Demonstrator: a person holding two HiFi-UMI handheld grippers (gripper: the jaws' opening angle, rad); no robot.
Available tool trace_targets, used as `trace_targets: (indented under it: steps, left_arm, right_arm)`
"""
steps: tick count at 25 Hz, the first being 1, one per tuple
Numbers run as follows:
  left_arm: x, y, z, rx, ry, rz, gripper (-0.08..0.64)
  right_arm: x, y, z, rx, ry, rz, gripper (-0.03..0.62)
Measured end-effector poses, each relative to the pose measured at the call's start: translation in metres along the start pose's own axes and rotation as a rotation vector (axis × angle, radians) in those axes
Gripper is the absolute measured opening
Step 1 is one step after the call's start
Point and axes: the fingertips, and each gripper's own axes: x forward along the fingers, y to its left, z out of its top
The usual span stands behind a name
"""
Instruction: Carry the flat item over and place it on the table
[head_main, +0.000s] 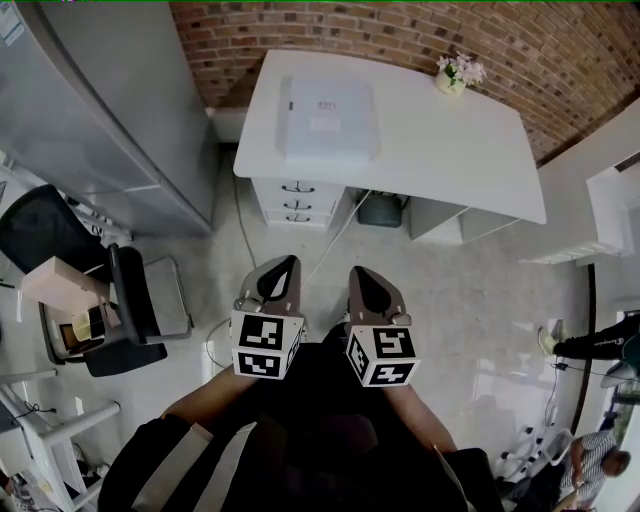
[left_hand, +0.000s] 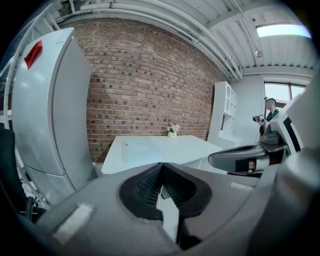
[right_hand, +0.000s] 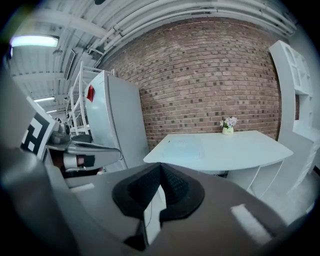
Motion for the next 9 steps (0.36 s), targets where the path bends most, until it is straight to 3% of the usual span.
trace_targets:
  steps: [9]
  left_arm:
    - [0.0024, -0.0033, 0.0039, -0.003, -0.007, -0.002, 0.003]
  right_arm:
    - [-0.0014, -0.0038, 0.0035, -0.008, -0.003, -0.003, 0.0]
